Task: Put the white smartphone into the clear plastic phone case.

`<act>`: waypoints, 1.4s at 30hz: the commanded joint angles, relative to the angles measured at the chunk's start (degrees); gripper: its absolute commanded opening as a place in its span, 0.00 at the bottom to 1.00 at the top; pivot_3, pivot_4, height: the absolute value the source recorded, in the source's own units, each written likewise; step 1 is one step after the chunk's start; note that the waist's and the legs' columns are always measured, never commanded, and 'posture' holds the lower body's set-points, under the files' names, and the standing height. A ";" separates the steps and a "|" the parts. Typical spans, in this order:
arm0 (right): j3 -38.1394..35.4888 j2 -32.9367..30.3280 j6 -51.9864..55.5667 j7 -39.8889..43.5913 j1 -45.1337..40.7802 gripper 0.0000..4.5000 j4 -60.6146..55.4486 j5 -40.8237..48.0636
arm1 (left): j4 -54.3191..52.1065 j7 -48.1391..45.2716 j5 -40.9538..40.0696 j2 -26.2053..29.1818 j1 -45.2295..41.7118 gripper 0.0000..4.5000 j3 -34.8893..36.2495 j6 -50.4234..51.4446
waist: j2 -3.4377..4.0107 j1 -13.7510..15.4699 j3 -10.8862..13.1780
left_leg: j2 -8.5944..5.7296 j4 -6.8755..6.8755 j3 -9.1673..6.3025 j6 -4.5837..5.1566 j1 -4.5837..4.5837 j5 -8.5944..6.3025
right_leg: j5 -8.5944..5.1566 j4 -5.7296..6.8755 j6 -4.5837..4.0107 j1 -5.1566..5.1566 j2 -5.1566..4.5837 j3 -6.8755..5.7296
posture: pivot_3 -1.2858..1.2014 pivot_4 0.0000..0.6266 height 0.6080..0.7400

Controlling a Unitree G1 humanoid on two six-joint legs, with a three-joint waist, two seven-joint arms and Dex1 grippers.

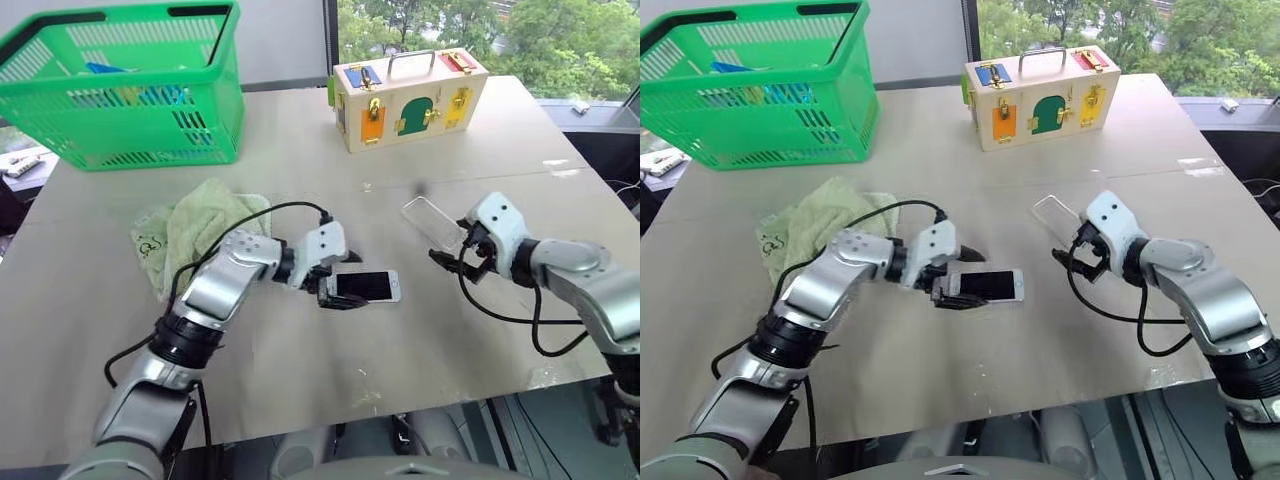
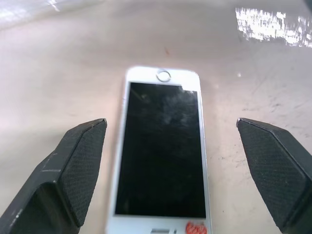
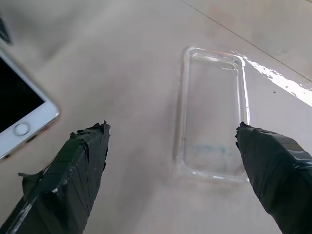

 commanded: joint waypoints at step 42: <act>24.47 22.07 -15.81 28.01 -23.48 0.01 20.57 -10.02 | -3.92 3.11 -20.09 16.18 9.09 1.00 24.43 10.12 | 0.10 -1.20 0.07 | -0.05 -0.20 0.16 -0.44 -0.12 0.16 | 0.06 0.18 -0.09 -0.50 0.07 0.20 | 0.52 0.24 1.00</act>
